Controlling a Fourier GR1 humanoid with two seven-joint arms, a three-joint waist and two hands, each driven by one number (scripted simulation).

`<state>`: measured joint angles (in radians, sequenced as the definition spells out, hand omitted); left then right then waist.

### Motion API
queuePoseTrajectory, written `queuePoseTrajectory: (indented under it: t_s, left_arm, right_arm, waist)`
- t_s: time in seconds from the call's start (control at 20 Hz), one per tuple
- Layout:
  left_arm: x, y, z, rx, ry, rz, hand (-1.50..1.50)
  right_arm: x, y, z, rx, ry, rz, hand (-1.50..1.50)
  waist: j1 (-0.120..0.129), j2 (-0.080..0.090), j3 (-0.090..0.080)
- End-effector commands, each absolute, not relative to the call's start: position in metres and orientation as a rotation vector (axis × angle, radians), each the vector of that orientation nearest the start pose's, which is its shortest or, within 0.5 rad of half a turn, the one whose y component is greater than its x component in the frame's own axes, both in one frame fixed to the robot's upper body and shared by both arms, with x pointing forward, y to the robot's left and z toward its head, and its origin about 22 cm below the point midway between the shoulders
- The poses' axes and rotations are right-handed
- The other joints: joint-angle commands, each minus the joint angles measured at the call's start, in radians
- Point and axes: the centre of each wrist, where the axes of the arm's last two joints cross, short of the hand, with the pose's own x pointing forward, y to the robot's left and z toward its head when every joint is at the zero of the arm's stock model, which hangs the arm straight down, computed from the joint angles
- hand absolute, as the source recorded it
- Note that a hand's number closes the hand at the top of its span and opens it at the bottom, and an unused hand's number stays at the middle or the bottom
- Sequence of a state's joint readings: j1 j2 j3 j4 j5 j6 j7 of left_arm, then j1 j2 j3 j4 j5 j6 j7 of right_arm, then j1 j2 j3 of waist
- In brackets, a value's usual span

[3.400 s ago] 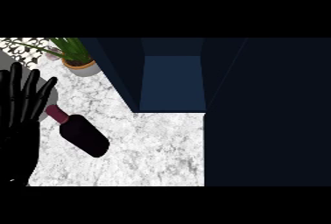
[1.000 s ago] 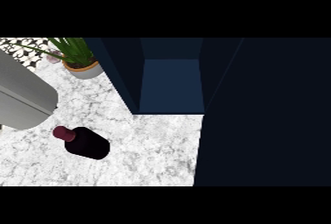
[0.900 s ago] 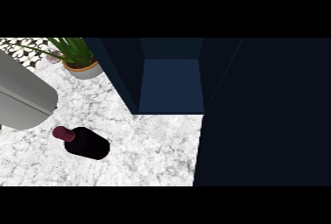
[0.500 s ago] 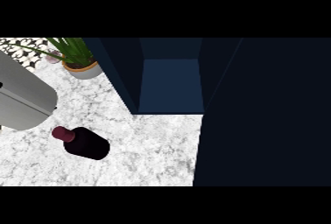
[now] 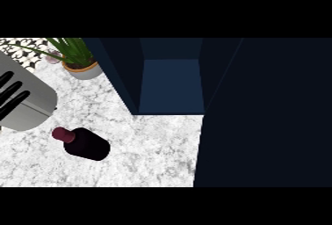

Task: Pick up the wine, place it into the cabinet and close the cabinet

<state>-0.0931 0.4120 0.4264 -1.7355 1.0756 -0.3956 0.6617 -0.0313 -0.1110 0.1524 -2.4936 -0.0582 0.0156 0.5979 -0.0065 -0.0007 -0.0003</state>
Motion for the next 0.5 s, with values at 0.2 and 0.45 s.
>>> queuePoseTrajectory:
  t_s: [0.2,0.45]
  left_arm:
    - [0.244,0.393,0.086,-0.620,-1.416,0.008,-1.50]
    - [0.263,0.366,0.067,-0.620,-1.408,-0.007,-1.50]
  right_arm:
    - [0.118,-0.213,0.214,0.203,-1.950,0.232,-1.50]
    - [0.130,-0.205,0.213,0.181,-1.964,0.246,-1.50]
  waist:
    - [0.000,0.000,0.000]
    - [0.000,0.001,0.000]
